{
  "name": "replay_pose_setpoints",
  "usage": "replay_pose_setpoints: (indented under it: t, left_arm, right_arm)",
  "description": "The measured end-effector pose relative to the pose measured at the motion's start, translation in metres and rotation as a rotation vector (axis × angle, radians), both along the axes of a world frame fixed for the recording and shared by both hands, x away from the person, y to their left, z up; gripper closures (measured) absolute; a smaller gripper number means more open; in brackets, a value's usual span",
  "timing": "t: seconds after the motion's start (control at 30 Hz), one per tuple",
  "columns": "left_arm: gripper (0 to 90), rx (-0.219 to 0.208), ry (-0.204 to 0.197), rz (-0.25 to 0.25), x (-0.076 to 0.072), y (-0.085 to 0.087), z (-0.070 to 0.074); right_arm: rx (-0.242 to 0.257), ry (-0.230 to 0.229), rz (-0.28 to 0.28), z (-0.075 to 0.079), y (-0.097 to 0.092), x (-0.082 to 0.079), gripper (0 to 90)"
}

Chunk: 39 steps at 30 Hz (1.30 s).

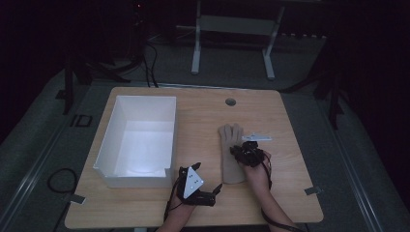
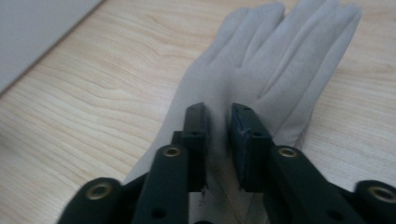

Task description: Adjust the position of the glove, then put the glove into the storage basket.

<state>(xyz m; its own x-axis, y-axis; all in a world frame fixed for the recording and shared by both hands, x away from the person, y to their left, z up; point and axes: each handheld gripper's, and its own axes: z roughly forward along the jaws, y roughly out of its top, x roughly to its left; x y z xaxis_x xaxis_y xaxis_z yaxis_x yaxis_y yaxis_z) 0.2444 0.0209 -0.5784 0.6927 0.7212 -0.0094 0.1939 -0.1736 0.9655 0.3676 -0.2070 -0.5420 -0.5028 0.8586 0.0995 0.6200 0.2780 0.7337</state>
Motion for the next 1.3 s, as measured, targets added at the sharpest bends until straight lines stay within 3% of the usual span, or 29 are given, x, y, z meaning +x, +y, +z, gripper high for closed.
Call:
replay_pose_setpoints:
  t: [0.07, 0.1, 0.2, 0.27, 0.37, 0.4, 0.43, 0.53, 0.6, 0.63, 0.67, 0.7, 0.73, 0.77, 0.87, 0.93, 1.0, 1.03, 1.13, 1.17, 1.2, 1.23, 1.27, 1.3]
  left_arm:
    - [0.3, 0.0, 0.0, 0.001, 0.0, 0.0, 0.0]
    - [0.2, 0.001, 0.0, 0.001, 0.0, 0.0, 0.0]
    - [0.2, 0.004, 0.001, 0.003, 0.0, 0.0, 0.0]
    - [0.2, 0.004, 0.001, 0.01, 0.0, -0.001, 0.0]
    - [0.2, 0.0, 0.002, 0.004, 0.001, -0.002, 0.0]
    - [0.2, 0.0, 0.002, 0.004, 0.001, -0.002, 0.0]
    - [0.2, -0.003, 0.008, -0.008, 0.001, -0.002, 0.0]
    - [0.2, -0.014, 0.021, -0.026, 0.003, -0.003, 0.0]
    - [0.2, -0.027, 0.031, -0.046, 0.005, -0.004, 0.0]
    - [0.2, -0.041, 0.061, -0.079, 0.009, -0.006, 0.001]
    - [0.2, -0.041, 0.061, -0.079, 0.009, -0.006, 0.001]
    - [0.2, -0.003, 0.075, -0.101, 0.012, -0.009, 0.002]
    - [0.2, -0.003, 0.075, -0.101, 0.012, -0.009, 0.002]
    - [0.2, 0.026, 0.049, -0.119, 0.012, -0.013, 0.003]
    - [0.2, 0.061, 0.03, -0.137, 0.014, -0.016, 0.006]
    - [0.2, 0.069, 0.017, -0.145, 0.015, -0.019, 0.011]
    - [0.2, 0.065, 0.033, -0.165, 0.018, -0.024, 0.014]
    - [0.2, 0.104, 0.033, -0.181, 0.019, -0.031, 0.017]
    - [0.2, 0.124, 0.038, -0.208, 0.02, -0.038, 0.017]
    - [0.3, 0.188, 0.045, -0.223, 0.022, -0.045, 0.018]
    - [0.2, 0.188, 0.045, -0.223, 0.022, -0.045, 0.018]
    - [0.2, 0.214, 0.045, -0.289, 0.023, -0.049, 0.017]
    - [0.2, 0.214, 0.045, -0.289, 0.023, -0.049, 0.017]
    - [0.3, 0.251, 0.049, -0.318, 0.025, -0.056, 0.017]
  right_arm:
    - [0.009, -0.008, 0.006, 0.002, -0.001, -0.001, 71.0]
    - [0.021, -0.025, 0.018, 0.007, -0.004, -0.002, 61.6]
    - [0.038, -0.049, 0.032, 0.015, -0.009, -0.002, 48.6]
    - [0.036, -0.056, 0.031, 0.018, -0.011, -0.003, 45.5]
    - [0.06, -0.081, 0.042, 0.027, -0.022, -0.002, 25.9]
    - [0.06, -0.081, 0.042, 0.027, -0.022, -0.002, 25.9]
    - [0.078, -0.074, 0.075, 0.03, -0.028, -0.002, 20.2]
    - [0.049, -0.085, 0.116, 0.034, -0.034, -0.002, 16.8]
    - [0.057, -0.088, 0.126, 0.035, -0.037, -0.002, 17.4]
    - [0.081, -0.096, 0.152, 0.037, -0.042, 0.0, 17.4]
    - [0.066, -0.108, 0.164, 0.039, -0.043, 0.0, 16.3]
    - [0.056, -0.119, 0.177, 0.04, -0.045, 0.0, 14.8]
    - [0.056, -0.119, 0.177, 0.04, -0.045, 0.0, 14.8]
    - [0.04, -0.144, 0.193, 0.043, -0.049, 0.001, 14.0]
    - [0.038, -0.157, 0.19, 0.046, -0.052, 0.002, 13.8]
    - [0.039, -0.138, 0.195, 0.049, -0.057, 0.004, 13.8]
    - [0.047, -0.113, 0.185, 0.053, -0.062, 0.006, 13.3]
    - [0.051, -0.113, 0.172, 0.053, -0.063, 0.006, 13.1]
    - [0.089, -0.103, 0.168, 0.053, -0.066, 0.008, 10.0]
    - [0.096, -0.096, 0.173, 0.051, -0.067, 0.009, 10.0]
    - [0.096, -0.096, 0.173, 0.051, -0.067, 0.009, 10.0]
    - [0.097, -0.094, 0.146, 0.049, -0.067, 0.011, 10.0]
    - [0.097, -0.094, 0.146, 0.049, -0.067, 0.011, 10.0]
    - [0.115, -0.072, 0.154, 0.046, -0.067, 0.015, 12.0]
